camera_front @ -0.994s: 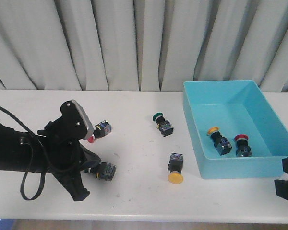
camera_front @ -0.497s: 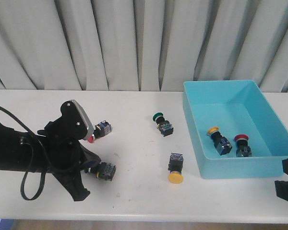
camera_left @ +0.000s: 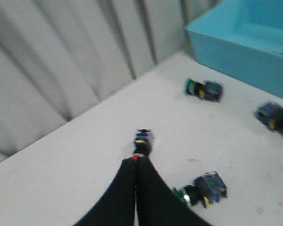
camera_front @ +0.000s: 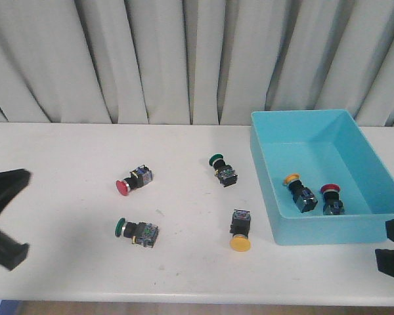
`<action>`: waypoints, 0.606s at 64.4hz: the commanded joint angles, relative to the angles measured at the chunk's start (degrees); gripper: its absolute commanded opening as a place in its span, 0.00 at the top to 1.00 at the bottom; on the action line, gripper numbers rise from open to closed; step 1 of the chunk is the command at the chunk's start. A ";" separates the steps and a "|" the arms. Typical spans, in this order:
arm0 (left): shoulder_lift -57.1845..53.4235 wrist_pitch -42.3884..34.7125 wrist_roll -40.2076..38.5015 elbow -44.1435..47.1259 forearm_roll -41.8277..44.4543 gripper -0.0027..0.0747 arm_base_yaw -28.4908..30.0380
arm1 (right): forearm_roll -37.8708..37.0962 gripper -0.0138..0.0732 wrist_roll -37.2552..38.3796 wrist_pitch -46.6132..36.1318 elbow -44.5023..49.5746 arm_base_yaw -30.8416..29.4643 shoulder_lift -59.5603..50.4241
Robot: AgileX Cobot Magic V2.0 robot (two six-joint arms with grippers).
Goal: Pick red and yellow buttons and place in box
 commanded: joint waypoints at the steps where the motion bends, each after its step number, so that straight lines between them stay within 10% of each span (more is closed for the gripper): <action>1: -12.99 -7.14 -5.28 4.92 -1.34 0.98 2.41 | 0.08 0.85 0.02 -2.59 -1.46 0.00 -0.30; 20: -44.25 -14.21 -13.38 22.18 1.98 0.98 3.02 | 0.08 0.85 0.02 -2.55 -1.46 0.00 -0.30; 39: -42.85 -13.93 -50.44 26.54 38.21 0.98 5.42 | 0.08 0.85 0.02 -2.05 -1.46 0.00 -0.30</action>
